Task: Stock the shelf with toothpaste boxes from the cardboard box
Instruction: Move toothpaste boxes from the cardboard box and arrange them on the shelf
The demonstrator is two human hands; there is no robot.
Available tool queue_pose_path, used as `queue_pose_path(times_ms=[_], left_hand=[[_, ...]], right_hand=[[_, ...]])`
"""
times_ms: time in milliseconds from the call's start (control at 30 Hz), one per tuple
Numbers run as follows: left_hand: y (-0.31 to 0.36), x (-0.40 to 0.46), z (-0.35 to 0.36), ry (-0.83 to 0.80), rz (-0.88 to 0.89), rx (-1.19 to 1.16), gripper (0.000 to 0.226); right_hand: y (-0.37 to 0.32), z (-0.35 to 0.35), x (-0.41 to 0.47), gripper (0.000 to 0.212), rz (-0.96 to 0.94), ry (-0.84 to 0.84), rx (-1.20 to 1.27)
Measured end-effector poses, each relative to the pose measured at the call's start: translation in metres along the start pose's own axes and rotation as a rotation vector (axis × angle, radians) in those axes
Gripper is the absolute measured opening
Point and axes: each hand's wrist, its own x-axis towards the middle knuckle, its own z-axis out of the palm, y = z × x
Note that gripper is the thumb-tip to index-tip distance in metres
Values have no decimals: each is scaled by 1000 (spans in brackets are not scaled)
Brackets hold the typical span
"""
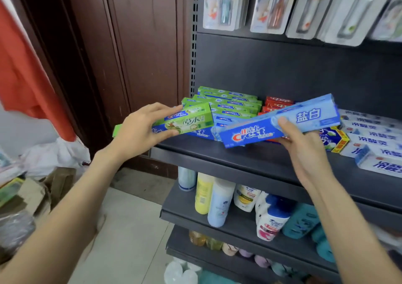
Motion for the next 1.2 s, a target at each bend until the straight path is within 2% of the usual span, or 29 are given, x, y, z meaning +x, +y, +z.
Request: queue_pose_path(times_ms=[133, 233, 300, 367, 433, 533, 667, 733, 833, 900, 1000, 1200], left_hand=[[2, -2, 6, 1, -1, -11, 61], [5, -1, 5, 17, -25, -64, 62], [7, 3, 4, 31, -36, -93, 64], [9, 8, 3, 52, -36, -87, 62], [10, 15, 3, 66, -26, -56, 60], [14, 32, 4, 56, 16, 7, 58], [12, 62, 14, 5, 102, 123, 55], [8, 73, 20, -23, 132, 173, 55], [5, 87, 25, -23, 158, 210, 55], [5, 96, 28, -29, 181, 222, 56], [6, 107, 36, -58, 191, 225, 54], [13, 124, 51, -131, 255, 196, 51]], right_hand=[[0, -26, -10, 84, -73, 73, 94], [1, -17, -15, 64, -175, 85, 97], [9, 1, -13, 64, -200, 75, 31], [16, 11, -8, 59, -234, 61, -174], [25, 13, -3, 51, -252, 32, -501], [39, 11, -8, 39, -249, -61, -843], [43, 15, -7, 23, -472, -87, -1115], [33, 24, 0, 36, -491, -192, -1187], [25, 44, 24, 68, -315, -445, -1385], [26, 53, 35, 83, -185, -549, -1450], [36, 52, 30, 87, -89, -618, -1449], [36, 44, 16, 79, -207, -591, -1490]])
